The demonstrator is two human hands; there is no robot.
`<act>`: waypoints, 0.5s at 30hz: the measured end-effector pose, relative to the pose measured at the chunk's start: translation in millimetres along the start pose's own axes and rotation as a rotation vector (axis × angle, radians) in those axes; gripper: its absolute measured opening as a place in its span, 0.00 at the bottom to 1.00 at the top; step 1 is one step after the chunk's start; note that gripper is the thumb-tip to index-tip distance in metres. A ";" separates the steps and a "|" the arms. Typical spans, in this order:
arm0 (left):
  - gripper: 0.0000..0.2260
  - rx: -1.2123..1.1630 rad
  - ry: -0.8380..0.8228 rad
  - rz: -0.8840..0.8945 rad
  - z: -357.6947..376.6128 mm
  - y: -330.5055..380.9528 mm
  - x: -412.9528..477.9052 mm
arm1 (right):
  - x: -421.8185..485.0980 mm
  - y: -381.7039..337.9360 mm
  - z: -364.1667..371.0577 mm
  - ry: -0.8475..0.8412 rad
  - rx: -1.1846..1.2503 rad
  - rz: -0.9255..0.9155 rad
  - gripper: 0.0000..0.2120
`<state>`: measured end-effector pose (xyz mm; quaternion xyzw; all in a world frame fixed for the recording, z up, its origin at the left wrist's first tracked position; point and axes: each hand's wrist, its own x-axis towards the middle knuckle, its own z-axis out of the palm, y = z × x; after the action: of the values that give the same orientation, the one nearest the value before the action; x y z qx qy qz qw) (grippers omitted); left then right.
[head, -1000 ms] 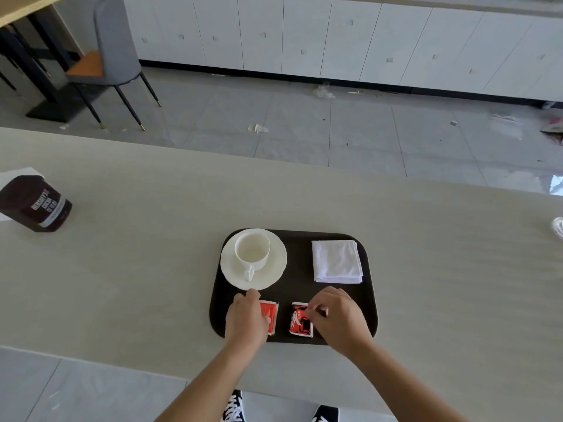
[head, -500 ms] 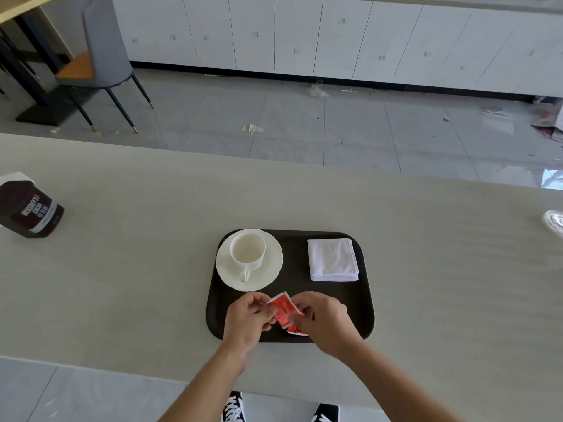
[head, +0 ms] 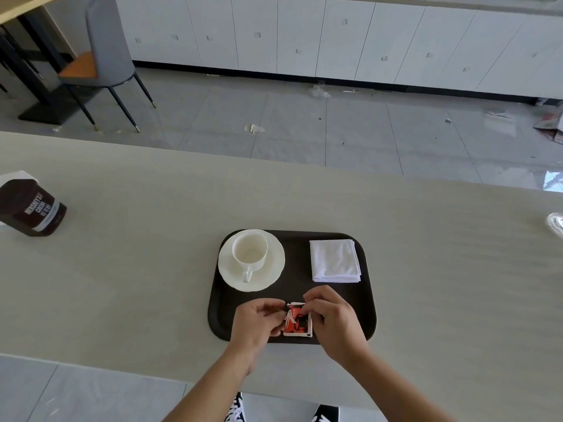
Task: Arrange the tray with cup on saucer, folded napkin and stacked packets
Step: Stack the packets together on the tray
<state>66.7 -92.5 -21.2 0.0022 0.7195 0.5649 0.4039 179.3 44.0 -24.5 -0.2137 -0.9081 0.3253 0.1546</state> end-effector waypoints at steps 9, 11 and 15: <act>0.09 0.058 0.064 0.060 11.6 -0.6 2.1 | 16.2 -1.8 -2.8 -0.010 -0.010 0.075 0.06; 0.11 0.288 0.118 0.172 9.1 -5.6 2.2 | 15.2 0.6 -3.5 -0.036 -0.063 0.054 0.05; 0.09 0.615 0.197 0.300 1.0 -11.2 6.5 | 12.1 11.6 -8.5 -0.012 -0.110 0.141 0.07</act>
<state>68.0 -92.7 -34.1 0.1748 0.8830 0.3725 0.2258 175.8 62.4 -24.0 -0.2833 -0.9083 0.2861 0.1138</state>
